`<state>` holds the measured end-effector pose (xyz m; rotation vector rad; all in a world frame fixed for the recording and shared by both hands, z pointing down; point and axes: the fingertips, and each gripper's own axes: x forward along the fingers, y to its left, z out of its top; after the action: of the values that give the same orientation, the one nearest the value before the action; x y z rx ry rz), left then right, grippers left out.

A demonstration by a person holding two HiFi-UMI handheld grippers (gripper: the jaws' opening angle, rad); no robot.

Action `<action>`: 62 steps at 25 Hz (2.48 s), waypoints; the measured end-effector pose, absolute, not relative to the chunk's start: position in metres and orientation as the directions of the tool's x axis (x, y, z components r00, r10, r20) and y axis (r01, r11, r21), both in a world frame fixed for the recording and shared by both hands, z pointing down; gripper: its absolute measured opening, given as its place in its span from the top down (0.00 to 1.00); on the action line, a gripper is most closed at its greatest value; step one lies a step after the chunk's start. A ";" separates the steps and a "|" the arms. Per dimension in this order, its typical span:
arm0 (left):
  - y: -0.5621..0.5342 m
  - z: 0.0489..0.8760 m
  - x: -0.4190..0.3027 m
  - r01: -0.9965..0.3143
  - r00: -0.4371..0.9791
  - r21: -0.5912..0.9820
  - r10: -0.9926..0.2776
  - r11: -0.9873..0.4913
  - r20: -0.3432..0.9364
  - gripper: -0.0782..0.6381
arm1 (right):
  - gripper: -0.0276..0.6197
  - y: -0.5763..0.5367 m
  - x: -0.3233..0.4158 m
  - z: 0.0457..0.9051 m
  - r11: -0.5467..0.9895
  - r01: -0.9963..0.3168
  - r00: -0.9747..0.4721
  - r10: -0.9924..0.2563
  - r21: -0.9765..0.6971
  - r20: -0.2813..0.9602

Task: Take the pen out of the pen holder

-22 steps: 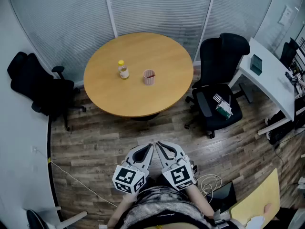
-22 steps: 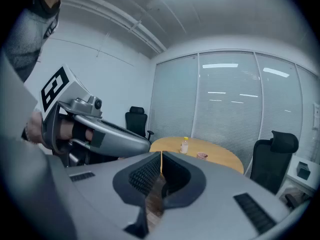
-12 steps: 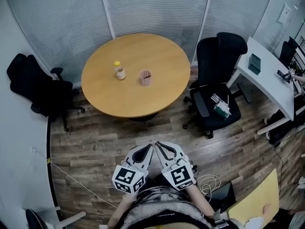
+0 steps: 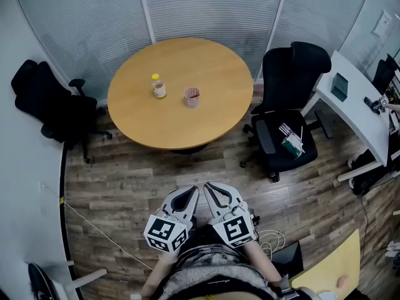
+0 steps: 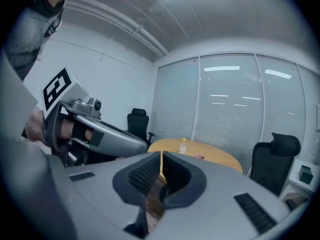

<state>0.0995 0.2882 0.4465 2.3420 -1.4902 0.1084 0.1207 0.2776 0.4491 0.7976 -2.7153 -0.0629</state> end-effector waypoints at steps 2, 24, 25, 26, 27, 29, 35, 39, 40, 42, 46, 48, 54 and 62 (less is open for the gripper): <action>0.282 0.448 0.094 -0.889 0.438 0.262 -0.862 -0.375 0.254 0.88 | 0.91 0.271 0.117 0.450 0.844 -0.522 -0.797 -0.534 0.126 0.283; 0.125 0.445 0.019 -0.807 0.587 0.238 -0.775 -0.540 0.234 0.88 | 0.91 0.126 0.039 0.444 0.761 -0.630 -0.713 -0.646 0.157 0.270; 0.122 0.446 0.016 -0.805 0.590 0.241 -0.773 -0.542 0.233 0.88 | 0.91 0.123 0.037 0.445 0.758 -0.633 -0.710 -0.650 0.158 0.273; 0.119 0.447 0.014 -0.803 0.592 0.244 -0.772 -0.543 0.233 0.88 | 0.91 0.119 0.035 0.446 0.756 -0.635 -0.707 -0.652 0.158 0.276; 0.116 0.448 0.011 -0.801 0.595 0.248 -0.770 -0.544 0.233 0.88 | 0.91 0.116 0.032 0.448 0.755 -0.636 -0.704 -0.652 0.160 0.280; 0.110 0.450 0.004 -0.798 0.599 0.253 -0.766 -0.547 0.233 0.88 | 0.91 0.110 0.025 0.450 0.752 -0.639 -0.700 -0.655 0.159 0.286; 0.095 0.451 -0.018 -0.786 0.612 0.267 -0.760 -0.557 0.219 0.88 | 0.91 0.094 0.004 0.455 0.738 -0.654 -0.683 -0.670 0.164 0.291; 0.089 0.453 -0.032 -0.778 0.623 0.268 -0.752 -0.568 0.215 0.88 | 0.91 0.087 -0.009 0.460 0.734 -0.651 -0.672 -0.676 0.195 0.301; 0.087 0.453 -0.035 -0.777 0.625 0.266 -0.750 -0.571 0.215 0.88 | 0.91 0.085 -0.012 0.461 0.729 -0.657 -0.668 -0.681 0.193 0.300; 0.084 0.453 -0.040 -0.775 0.628 0.264 -0.747 -0.574 0.217 0.88 | 0.91 0.081 -0.016 0.461 0.716 -0.678 -0.660 -0.692 0.166 0.292; 0.080 0.453 -0.049 -0.775 0.628 0.266 -0.748 -0.573 0.216 0.88 | 0.91 0.078 -0.022 0.461 0.708 -0.693 -0.656 -0.697 0.135 0.289; 0.077 0.454 -0.053 -0.777 0.625 0.268 -0.750 -0.569 0.217 0.88 | 0.91 0.075 -0.025 0.462 0.709 -0.692 -0.656 -0.696 0.135 0.291; 0.063 0.461 -0.062 -0.789 0.608 0.278 -0.761 -0.547 0.227 0.88 | 0.91 0.059 -0.033 0.464 0.721 -0.681 -0.668 -0.683 0.127 0.296; 0.023 0.459 -0.061 -0.801 0.592 0.273 -0.774 -0.533 0.225 0.88 | 0.91 0.019 -0.033 0.463 0.737 -0.665 -0.687 -0.667 0.120 0.289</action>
<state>-0.0609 0.0229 0.4587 2.4772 -1.2747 0.1077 -0.0334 0.0190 0.4630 1.0366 -2.6268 -0.0076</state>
